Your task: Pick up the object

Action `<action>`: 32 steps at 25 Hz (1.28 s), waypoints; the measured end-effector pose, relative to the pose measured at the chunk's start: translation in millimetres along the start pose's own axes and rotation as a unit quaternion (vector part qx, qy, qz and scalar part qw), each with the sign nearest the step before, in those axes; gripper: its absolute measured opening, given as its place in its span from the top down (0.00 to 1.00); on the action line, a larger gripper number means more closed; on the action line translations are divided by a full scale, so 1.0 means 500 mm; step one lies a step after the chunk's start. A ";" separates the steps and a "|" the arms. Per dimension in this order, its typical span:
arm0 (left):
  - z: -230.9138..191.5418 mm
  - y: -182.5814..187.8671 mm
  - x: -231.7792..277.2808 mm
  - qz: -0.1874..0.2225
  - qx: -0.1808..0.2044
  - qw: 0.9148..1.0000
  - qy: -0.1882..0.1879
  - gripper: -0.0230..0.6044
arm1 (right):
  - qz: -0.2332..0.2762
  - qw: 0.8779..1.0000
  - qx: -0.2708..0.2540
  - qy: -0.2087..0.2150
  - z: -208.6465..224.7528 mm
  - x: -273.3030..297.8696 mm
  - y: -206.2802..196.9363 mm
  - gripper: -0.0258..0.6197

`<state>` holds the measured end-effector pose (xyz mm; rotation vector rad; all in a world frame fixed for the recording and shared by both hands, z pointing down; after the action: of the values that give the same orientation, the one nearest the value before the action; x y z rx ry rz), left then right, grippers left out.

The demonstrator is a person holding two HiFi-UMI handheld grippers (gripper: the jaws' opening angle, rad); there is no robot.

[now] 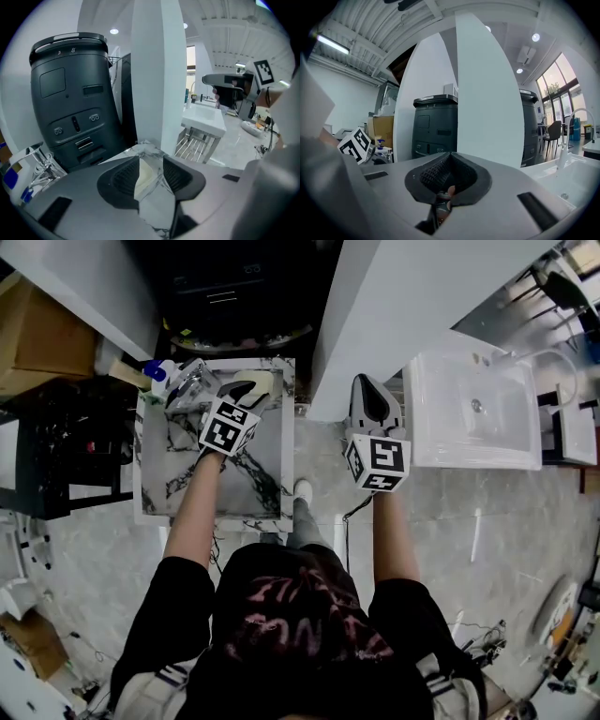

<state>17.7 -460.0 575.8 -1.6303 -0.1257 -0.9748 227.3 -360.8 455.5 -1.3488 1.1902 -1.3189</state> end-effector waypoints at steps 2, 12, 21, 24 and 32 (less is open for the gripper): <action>-0.001 -0.014 0.020 -0.026 0.024 0.999 0.004 0.67 | -0.005 1.000 0.002 -0.003 0.009 0.002 -0.009 0.94; 0.010 -0.055 0.111 -0.114 0.102 0.988 -0.019 0.64 | -0.023 1.000 0.004 -0.010 0.044 0.013 -0.036 0.94; -0.004 -0.094 0.158 -0.145 0.078 0.986 -0.019 0.67 | -0.034 0.999 0.005 -0.014 0.064 0.028 -0.058 0.94; -0.002 -0.099 0.169 -0.154 0.087 0.984 -0.022 0.69 | -0.039 0.999 0.005 -0.013 0.066 0.032 -0.064 0.94; 0.010 -0.099 0.178 -0.157 0.102 0.982 -0.027 0.80 | -0.043 0.999 0.008 -0.020 0.080 0.027 -0.074 0.94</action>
<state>49.9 -476.2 671.0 -1.4729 -0.5172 -1.1166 269.0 -369.9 492.0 -1.4223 1.1032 -1.3541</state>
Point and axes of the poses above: the fingertips, and each gripper's own axes: x forward along the fingers, z to its right, y out of its top, the point moved 6 cm from there along -x, backward along the fingers, and after that the axes turned 1 degree about -x, right-handed, at the moved point
